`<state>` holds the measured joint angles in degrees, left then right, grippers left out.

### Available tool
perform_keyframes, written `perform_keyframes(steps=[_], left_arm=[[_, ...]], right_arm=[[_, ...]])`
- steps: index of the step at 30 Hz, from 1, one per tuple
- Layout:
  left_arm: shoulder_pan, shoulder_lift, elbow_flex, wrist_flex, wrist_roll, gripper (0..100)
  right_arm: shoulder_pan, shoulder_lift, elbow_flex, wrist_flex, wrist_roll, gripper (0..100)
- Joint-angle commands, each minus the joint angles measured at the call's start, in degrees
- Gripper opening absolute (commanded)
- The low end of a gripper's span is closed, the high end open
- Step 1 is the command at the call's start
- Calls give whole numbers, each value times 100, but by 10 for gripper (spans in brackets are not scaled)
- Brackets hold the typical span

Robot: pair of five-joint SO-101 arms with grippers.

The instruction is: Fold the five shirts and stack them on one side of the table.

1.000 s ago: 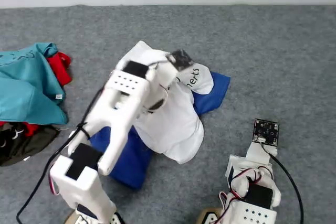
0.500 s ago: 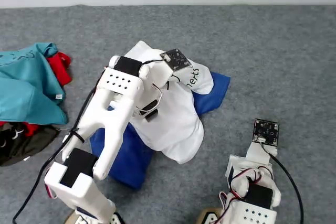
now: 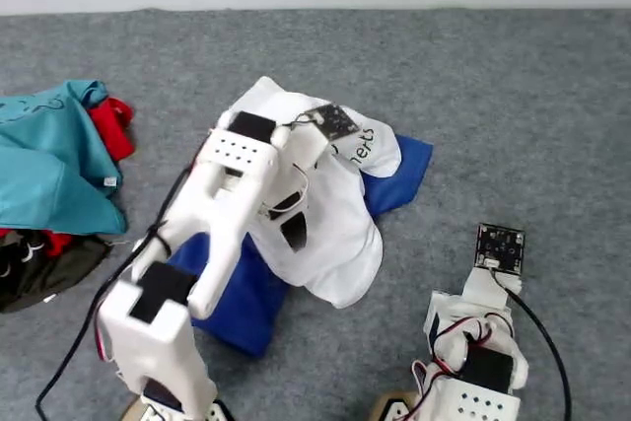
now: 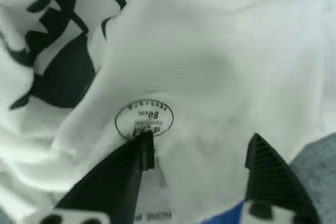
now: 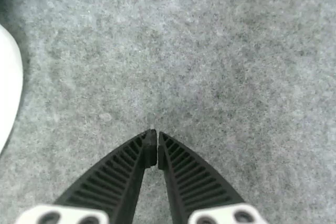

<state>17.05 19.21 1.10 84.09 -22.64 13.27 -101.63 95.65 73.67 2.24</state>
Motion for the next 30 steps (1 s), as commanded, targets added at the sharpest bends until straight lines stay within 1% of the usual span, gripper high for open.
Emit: perform_keyframes(steps=[1, 6, 7, 13, 16, 18, 22, 26, 30], left_arm=[[9, 114, -66, -264, 26, 224], [26, 132, -66, -431, -369, 6], [26, 114, -66, -404, -431, 19], [-26, -352, -462, 149, -457, 13], [-26, -897, -787, 387, -202, 13], [-26, -1319, -989, 422, -18, 13], [-246, -2136, -1411, 360, 18, 13], [-993, -2681, -2035, 132, 26, 13], [-2127, -2910, -2879, -9, -9, 13]], right_arm=[[92, -40, 79, 22, -62, 9], [92, -40, 79, 22, -62, 9], [92, -40, 79, 22, -62, 9], [92, -40, 79, 22, -62, 9], [92, -40, 79, 22, -62, 9], [92, -40, 79, 22, -62, 9], [92, -40, 79, 22, -62, 9], [92, -40, 79, 22, -62, 9], [92, -40, 79, 22, -62, 9]])
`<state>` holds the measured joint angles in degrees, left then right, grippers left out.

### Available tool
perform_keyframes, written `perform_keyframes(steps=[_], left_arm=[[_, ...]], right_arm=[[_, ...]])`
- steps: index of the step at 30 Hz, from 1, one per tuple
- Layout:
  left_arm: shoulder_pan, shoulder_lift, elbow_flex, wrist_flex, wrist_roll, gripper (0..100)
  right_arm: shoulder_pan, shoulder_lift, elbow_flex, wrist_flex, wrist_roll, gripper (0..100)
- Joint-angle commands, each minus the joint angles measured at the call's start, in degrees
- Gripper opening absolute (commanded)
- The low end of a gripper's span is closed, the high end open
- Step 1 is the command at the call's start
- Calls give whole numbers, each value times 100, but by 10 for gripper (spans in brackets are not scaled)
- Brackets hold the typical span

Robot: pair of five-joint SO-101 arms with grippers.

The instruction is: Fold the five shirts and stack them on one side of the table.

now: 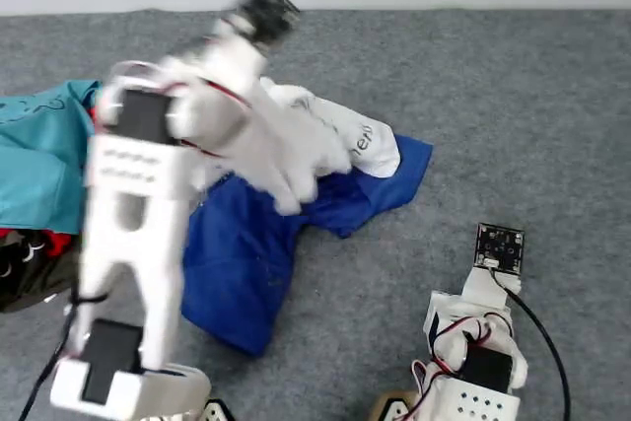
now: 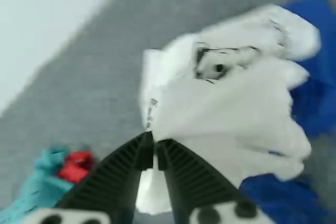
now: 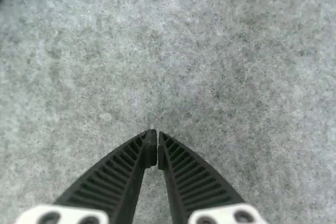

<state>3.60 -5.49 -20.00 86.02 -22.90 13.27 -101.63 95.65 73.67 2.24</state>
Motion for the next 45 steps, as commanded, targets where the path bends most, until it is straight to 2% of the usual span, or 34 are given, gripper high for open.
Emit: perform_keyframes(steps=[1, 5, 11, 15, 19, 25, 32, 38, 45], left_arm=[[-1125, -440, -998, -246, 9, 13], [-2391, -440, -1640, -677, -431, 13], [-4035, -431, -1543, -2268, -703, 13], [-4862, -431, -927, -3385, -703, 13], [-5196, -440, -110, -3798, -703, 14], [-4853, -440, 840, -3578, -1160, 15], [-3675, -431, 1534, -3042, -1477, 21], [-2620, -431, 1938, -2418, -1451, 197], [-1749, -422, 2958, -2400, -1477, 259]], right_arm=[[92, -40, 79, 22, -62, 9], [92, -40, 79, 22, -62, 9], [92, -40, 79, 22, -62, 9], [92, -40, 79, 22, -62, 9], [92, -40, 79, 22, -62, 9], [92, -40, 79, 22, -62, 9], [92, -40, 79, 22, -62, 9], [92, -40, 79, 22, -62, 9], [92, -40, 79, 22, -62, 9]])
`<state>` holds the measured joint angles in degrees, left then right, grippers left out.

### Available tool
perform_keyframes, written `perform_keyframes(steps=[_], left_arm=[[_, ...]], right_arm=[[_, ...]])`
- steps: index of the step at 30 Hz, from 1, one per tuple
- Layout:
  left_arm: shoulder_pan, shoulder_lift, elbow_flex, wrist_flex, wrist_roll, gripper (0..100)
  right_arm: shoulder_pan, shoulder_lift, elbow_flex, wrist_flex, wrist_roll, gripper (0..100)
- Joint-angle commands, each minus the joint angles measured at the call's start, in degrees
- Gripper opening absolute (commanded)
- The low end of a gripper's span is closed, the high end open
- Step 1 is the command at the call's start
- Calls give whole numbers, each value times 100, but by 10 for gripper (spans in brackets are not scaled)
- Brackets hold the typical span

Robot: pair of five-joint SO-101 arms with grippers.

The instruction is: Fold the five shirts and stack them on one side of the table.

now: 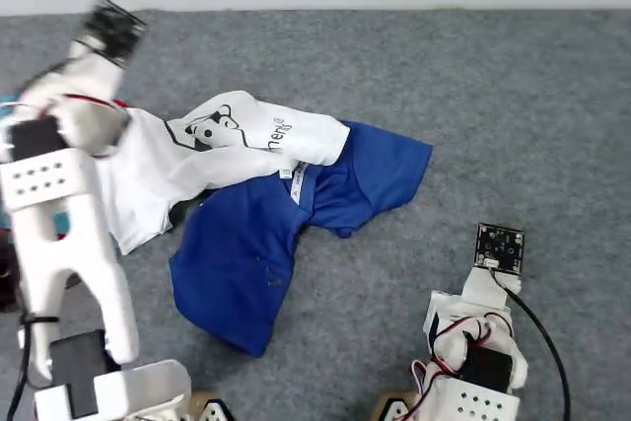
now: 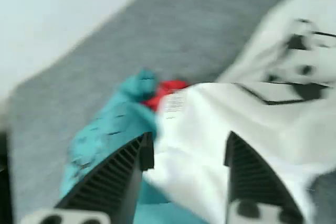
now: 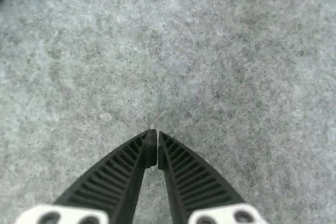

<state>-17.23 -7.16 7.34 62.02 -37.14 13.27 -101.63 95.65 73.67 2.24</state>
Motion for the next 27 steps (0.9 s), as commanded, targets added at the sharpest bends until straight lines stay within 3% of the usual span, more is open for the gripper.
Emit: perform_keyframes(steps=[1, 12, 24, 27], left_arm=[[440, -255, 400, -79, -53, 270], [1187, -114, 2369, -1582, -255, 283], [782, 2303, 813, -1644, -237, 278], [774, 2523, 760, -1644, -273, 218]], right_arm=[[92, -40, 79, 22, -62, 9], [92, -40, 79, 22, -62, 9], [92, -40, 79, 22, -62, 9], [92, -40, 79, 22, -62, 9]])
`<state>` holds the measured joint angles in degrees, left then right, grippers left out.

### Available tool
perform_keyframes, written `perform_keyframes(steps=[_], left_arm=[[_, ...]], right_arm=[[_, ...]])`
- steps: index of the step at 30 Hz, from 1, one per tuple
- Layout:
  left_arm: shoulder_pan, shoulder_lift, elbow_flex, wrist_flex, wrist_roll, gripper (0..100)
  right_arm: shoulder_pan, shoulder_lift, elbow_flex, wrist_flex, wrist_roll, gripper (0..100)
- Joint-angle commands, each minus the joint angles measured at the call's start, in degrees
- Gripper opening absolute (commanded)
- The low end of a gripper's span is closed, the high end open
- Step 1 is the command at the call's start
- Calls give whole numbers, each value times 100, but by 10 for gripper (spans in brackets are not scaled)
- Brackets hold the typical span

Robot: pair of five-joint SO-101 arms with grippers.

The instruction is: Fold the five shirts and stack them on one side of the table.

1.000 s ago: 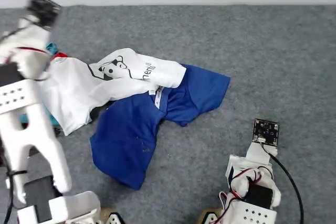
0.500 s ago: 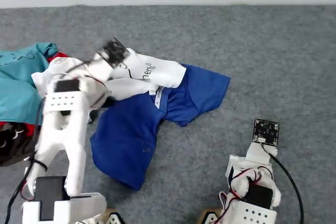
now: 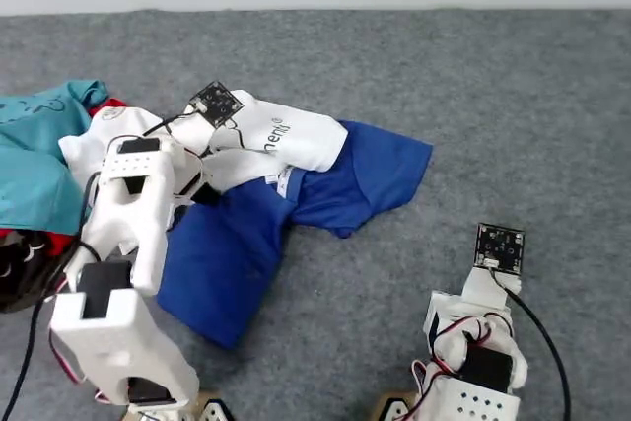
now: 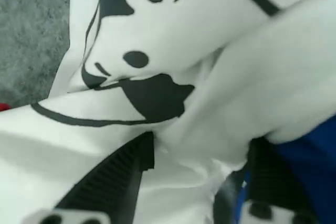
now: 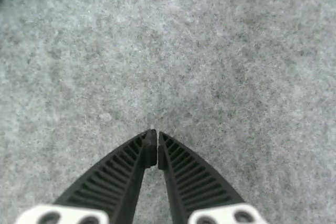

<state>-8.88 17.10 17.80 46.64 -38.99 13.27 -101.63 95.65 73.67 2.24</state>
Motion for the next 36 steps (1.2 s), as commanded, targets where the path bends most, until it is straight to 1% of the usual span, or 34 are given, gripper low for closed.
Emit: perform_keyframes(steps=[1, 4, 8, 15, 18, 22, 27, 30, 33, 34, 36], left_arm=[[-62, 105, -295, -105, -149, 179], [-53, 9, -295, -105, -343, 16], [-176, -536, -295, 26, -360, 11], [-404, -2084, -268, 492, -360, 13], [-686, -2602, -286, 404, -62, 13], [-1292, -3121, -295, -79, 607, 13], [-2268, -3464, -295, -1055, 1116, 13], [-2840, -3481, -286, -1618, 1116, 13], [-3262, -3473, -145, -1960, 1090, 15], [-3341, -3473, -13, -2022, 993, 16], [-3420, -3473, 286, -2057, 519, 17]], right_arm=[[92, -40, 79, 22, -62, 9], [92, -40, 79, 22, -62, 9], [92, -40, 79, 22, -62, 9], [92, -40, 79, 22, -62, 9], [92, -40, 79, 22, -62, 9], [92, -40, 79, 22, -62, 9], [92, -40, 79, 22, -62, 9], [92, -40, 79, 22, -62, 9], [92, -40, 79, 22, -62, 9], [92, -40, 79, 22, -62, 9], [92, -40, 79, 22, -62, 9]])
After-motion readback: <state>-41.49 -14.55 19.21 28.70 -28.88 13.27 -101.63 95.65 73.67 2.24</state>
